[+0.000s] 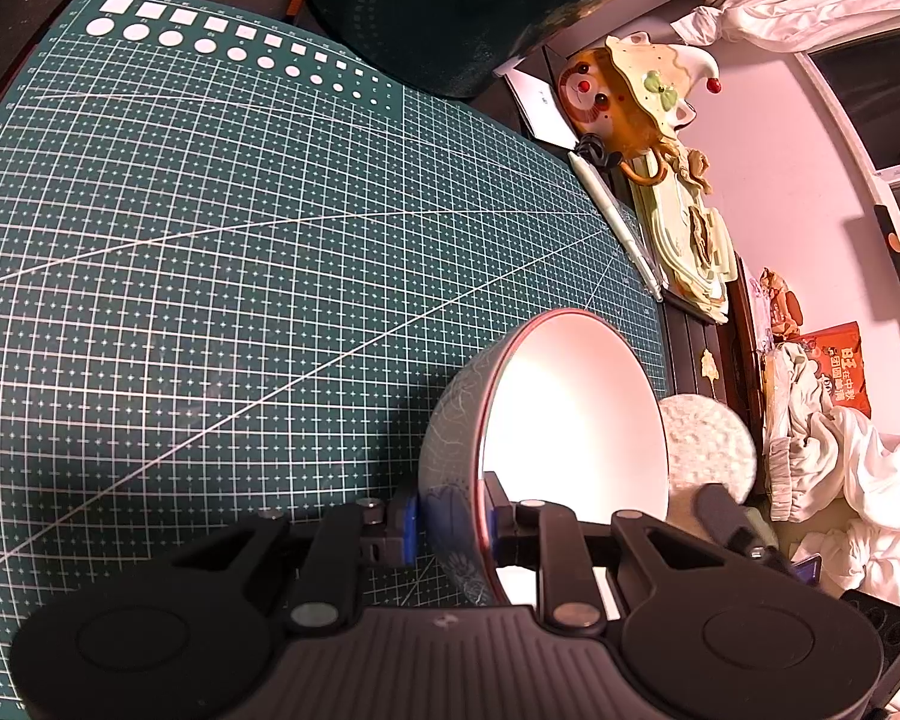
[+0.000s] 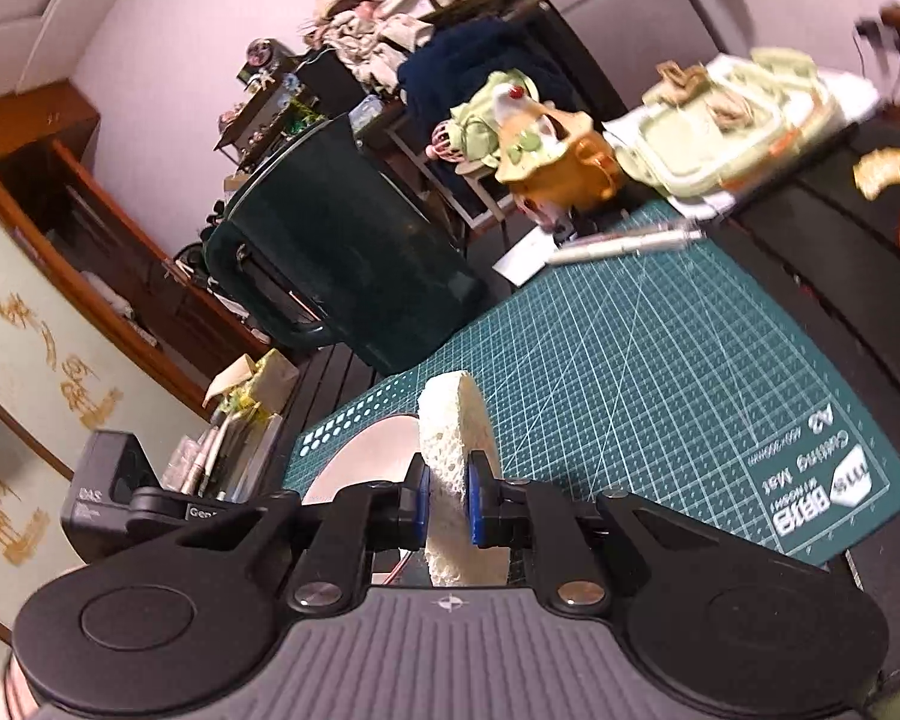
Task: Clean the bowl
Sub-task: 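Bring the sponge back and scrub the bowl's outer wall with the right tool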
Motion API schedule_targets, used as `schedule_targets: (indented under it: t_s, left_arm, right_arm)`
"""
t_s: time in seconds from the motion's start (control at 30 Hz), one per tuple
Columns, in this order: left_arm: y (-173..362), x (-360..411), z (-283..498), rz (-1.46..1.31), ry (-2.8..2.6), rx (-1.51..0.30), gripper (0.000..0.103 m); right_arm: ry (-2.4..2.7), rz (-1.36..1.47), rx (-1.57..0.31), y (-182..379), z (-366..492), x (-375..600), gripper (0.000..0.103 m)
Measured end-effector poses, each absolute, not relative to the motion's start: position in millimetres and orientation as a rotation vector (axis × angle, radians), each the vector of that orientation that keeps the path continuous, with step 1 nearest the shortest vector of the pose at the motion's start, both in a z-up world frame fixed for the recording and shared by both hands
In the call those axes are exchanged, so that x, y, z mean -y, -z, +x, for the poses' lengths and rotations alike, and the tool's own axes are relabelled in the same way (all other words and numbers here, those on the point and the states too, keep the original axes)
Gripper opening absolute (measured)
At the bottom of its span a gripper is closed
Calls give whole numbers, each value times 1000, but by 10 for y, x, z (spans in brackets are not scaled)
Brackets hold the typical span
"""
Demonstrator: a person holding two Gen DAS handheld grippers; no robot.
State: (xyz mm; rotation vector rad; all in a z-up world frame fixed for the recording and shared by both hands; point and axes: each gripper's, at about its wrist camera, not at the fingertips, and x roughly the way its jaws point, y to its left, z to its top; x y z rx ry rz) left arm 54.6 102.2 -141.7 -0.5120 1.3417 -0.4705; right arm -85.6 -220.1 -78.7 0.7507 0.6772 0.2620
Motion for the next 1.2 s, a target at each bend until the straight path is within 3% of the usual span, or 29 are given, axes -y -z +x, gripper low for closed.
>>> schedule_targets:
  t_s: [1.03,1.2]
  left_arm:
    - [1493,-984,550,-510,470,-1343,21]
    - [1513,-1029,579,-512,470,-1342,21]
  right_arm:
    - [-309,986,-694,931,-836,2407,13]
    - [-275,1068,-784,1206,-814,2404,13]
